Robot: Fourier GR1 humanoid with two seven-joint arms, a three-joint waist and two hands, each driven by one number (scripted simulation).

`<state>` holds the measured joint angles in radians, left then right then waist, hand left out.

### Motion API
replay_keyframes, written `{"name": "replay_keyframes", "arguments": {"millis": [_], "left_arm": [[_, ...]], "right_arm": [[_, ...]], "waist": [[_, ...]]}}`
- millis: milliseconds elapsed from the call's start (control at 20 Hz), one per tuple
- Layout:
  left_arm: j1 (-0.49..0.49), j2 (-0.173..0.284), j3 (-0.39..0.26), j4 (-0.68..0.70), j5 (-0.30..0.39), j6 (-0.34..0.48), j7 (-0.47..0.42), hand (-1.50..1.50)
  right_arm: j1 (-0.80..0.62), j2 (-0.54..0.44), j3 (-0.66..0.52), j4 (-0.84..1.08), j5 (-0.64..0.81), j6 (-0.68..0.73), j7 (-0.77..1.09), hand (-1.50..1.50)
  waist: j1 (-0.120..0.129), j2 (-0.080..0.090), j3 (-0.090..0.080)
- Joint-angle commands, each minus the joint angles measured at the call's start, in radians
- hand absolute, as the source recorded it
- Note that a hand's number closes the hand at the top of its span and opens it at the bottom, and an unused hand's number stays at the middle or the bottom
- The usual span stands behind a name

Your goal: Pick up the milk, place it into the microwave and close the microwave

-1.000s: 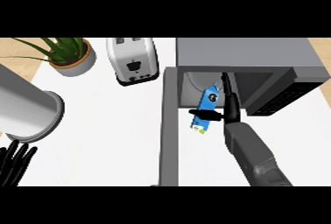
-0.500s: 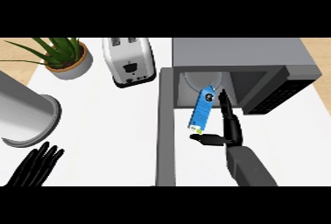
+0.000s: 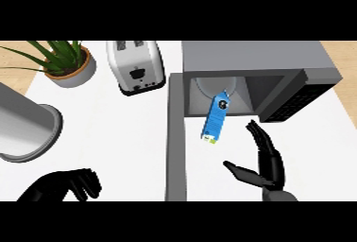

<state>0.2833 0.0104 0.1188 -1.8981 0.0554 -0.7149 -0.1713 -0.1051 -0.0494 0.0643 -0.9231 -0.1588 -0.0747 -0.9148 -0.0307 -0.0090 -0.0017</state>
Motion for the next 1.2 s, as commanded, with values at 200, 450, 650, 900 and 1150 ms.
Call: {"name": "replay_keyframes", "arguments": {"millis": [200, 450, 650, 900, 1150], "left_arm": [[-0.191, -0.010, -0.177, 0.115, -0.192, 0.170, 0.003, 1.50], [-0.329, -0.010, -0.234, 0.293, -0.264, 0.232, -0.050, 1.50], [-0.460, -0.010, -0.367, 0.310, -0.222, 0.330, 0.104, 1.50], [-0.587, -0.010, -0.568, 0.513, -0.306, 0.526, -0.025, 1.50], [-0.633, -0.010, -0.787, 0.655, -0.261, 0.740, 0.019, 1.50]], "right_arm": [[0.254, -0.072, 0.025, -0.460, -0.080, 0.040, 0.203, -1.50], [0.331, -0.149, -0.054, -0.590, -0.156, 0.072, 0.267, -1.50], [0.410, -0.147, -0.051, -0.642, -0.115, 0.064, 0.199, -1.50], [0.464, -0.224, -0.090, -0.682, -0.139, 0.156, 0.177, -1.50], [0.467, -0.222, -0.086, -0.822, -0.149, 0.125, 0.272, -1.50]], "waist": [[0.008, 0.007, 0.000], [0.009, 0.010, 0.000], [0.015, 0.009, 0.002], [0.000, 0.011, 0.001], [-0.004, 0.011, 0.001]]}}
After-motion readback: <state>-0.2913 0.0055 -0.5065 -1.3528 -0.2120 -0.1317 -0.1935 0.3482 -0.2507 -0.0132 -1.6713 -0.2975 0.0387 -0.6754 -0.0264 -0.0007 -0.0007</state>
